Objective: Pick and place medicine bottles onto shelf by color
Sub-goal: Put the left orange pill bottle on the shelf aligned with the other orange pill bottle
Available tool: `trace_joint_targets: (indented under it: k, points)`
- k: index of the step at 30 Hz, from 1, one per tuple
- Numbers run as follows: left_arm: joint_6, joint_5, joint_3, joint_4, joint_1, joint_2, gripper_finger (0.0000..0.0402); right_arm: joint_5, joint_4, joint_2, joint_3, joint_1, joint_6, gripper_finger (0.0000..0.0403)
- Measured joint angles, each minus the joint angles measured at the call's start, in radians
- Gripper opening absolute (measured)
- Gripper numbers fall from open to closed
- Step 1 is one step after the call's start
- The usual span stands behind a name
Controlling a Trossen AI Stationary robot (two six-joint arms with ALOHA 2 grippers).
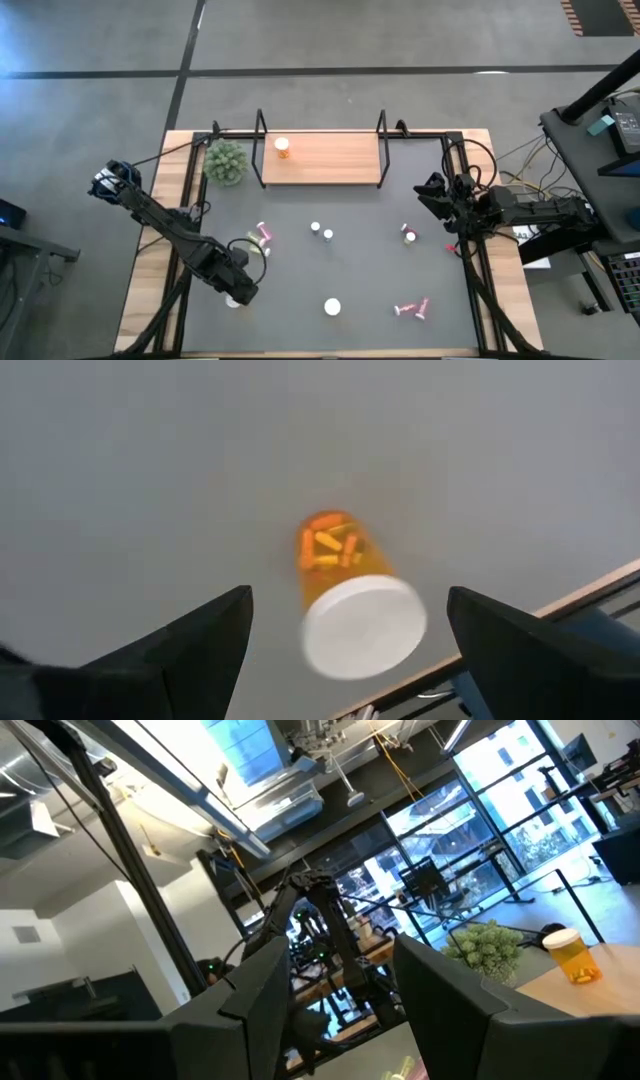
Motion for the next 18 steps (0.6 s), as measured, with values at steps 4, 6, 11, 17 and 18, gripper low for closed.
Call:
trace_joint_targets:
  k: [4, 6, 11, 17, 18]
  points:
    - [0.008, 0.0, 0.023, 0.002, -0.006, 0.069, 0.0318, 0.0, 0.0, 0.0, 0.0, 0.0, 0.0, 0.0171]
    - [0.016, 0.0, 0.029, -0.004, -0.007, 0.093, 0.0318, 0.0, 0.0, 0.0, 0.0, 0.0, 0.0, 0.0171]
    - [0.015, 0.006, 0.038, -0.004, -0.011, 0.137, 0.0318, 0.0, 0.0, 0.0, 0.0, 0.0, 0.0, 0.0171]
    - [0.009, 0.028, 0.061, -0.004, -0.016, 0.139, 0.0304, 0.0, 0.0, 0.0, 0.0, 0.0, 0.0, 0.0171]
    - [0.005, 0.028, 0.066, -0.005, -0.018, 0.139, 0.0298, 0.0, 0.0, 0.0, 0.0, 0.0, 0.0, 0.0171]
